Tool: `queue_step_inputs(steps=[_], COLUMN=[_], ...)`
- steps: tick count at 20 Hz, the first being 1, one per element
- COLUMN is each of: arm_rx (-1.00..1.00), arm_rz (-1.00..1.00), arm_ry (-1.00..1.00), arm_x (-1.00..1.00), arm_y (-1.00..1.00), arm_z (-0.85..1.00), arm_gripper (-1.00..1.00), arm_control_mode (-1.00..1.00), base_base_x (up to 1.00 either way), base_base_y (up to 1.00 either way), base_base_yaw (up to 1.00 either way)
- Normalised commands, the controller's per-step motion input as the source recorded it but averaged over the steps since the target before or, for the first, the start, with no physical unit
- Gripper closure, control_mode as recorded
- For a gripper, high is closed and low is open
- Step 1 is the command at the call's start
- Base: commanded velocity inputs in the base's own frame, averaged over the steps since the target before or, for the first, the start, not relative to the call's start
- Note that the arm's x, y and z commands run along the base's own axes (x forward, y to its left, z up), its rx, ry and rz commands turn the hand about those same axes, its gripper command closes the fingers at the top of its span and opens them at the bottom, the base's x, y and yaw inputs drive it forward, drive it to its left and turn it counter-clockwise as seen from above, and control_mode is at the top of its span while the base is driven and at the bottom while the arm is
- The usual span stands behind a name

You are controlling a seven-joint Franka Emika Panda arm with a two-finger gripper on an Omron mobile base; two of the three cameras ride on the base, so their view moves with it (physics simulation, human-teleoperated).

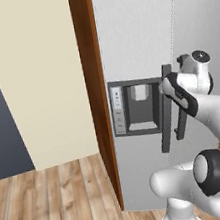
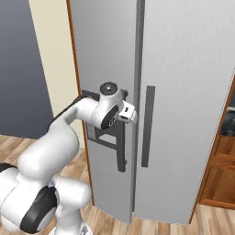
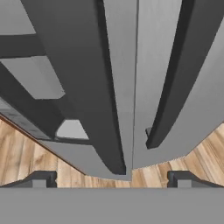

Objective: Take the bottled waters from the counter and place them in the freezer to freeze. Close the freezer door after placing the bottles.

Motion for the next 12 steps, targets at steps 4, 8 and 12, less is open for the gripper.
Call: queue_step_inputs(steps=[4, 8, 12], arm_rx=[-0.03, -0.01, 0.0], arm_rz=[0.0, 0.0, 0.0], arm_ry=[0.27, 0.03, -0.09], arm_x=[0.01, 0.18, 0.01], arm_y=[0.14, 0.01, -0.04], arm_z=[0.74, 0.08, -0.09], arm_gripper=[-1.0, -1.0, -1.0], arm_control_mode=[-1.0, -1.0, -1.0], base_base_x=[0.0, 0.0, 0.0], base_base_y=[0.0, 0.0, 0.0], base_base_yaw=[0.0, 0.0, 0.0])
